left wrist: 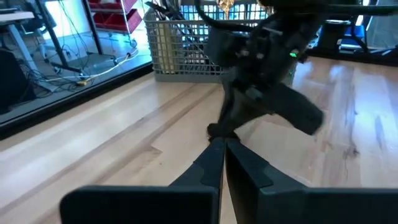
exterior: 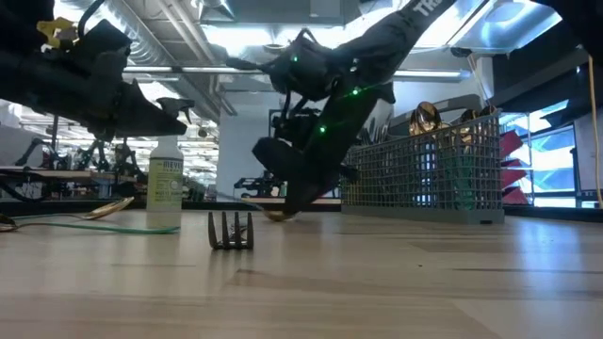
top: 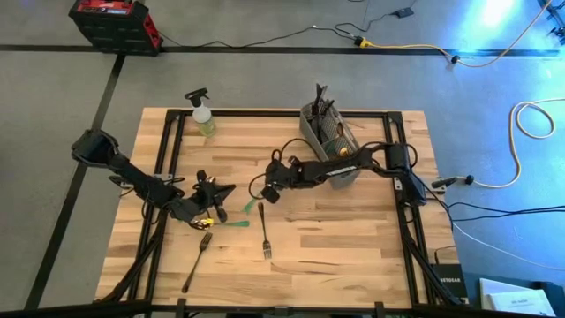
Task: Sort silverware
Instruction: Put the green spoon into the silverware basket
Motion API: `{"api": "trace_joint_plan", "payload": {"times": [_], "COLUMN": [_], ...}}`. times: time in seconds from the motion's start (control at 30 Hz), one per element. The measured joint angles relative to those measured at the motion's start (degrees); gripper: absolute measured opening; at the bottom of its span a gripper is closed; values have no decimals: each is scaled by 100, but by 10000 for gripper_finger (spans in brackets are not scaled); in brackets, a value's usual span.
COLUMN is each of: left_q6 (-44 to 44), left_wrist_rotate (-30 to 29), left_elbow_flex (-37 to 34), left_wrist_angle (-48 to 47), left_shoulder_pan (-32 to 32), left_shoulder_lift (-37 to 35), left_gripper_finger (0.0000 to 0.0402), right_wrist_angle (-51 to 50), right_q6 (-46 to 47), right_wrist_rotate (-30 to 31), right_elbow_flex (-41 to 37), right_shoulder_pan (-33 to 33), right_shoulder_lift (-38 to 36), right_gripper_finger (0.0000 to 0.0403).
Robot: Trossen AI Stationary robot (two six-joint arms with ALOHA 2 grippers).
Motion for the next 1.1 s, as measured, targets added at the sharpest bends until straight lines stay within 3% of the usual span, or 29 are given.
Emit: {"api": "trace_joint_plan", "payload": {"times": [0.2, 0.33, 0.57, 0.77, 0.93, 1.1], "left_q6": [10, -79, -261, -10, -501, -813], "left_wrist_rotate": [25, 422, 612, 1443, 955, 848], "left_elbow_flex": [0, 0, 0, 0, 0, 1], "left_wrist_angle": [-58, -182, -687, -737, -730, -678], "left_shoulder_pan": [-2, -63, -523, -1153, -1262, -1144], "left_shoulder_lift": [-1, -2, 6, 276, 600, 789], "left_gripper_finger": [0, 0, 0, 0, 8, 47], "right_wrist_angle": [-75, -144, -245, -255, -257, -289], "right_q6": [-34, -31, 70, 242, 423, 575], "right_wrist_rotate": [44, 13, 8, -30, -24, 6], "right_elbow_flex": [3, 7, 11, 11, 11, 9], "right_shoulder_pan": [16, 17, 17, 89, 257, 445], "right_shoulder_lift": [20, 20, 20, 20, 20, 20], "right_gripper_finger": [0, 0, 0, 0, 0, 0]}}
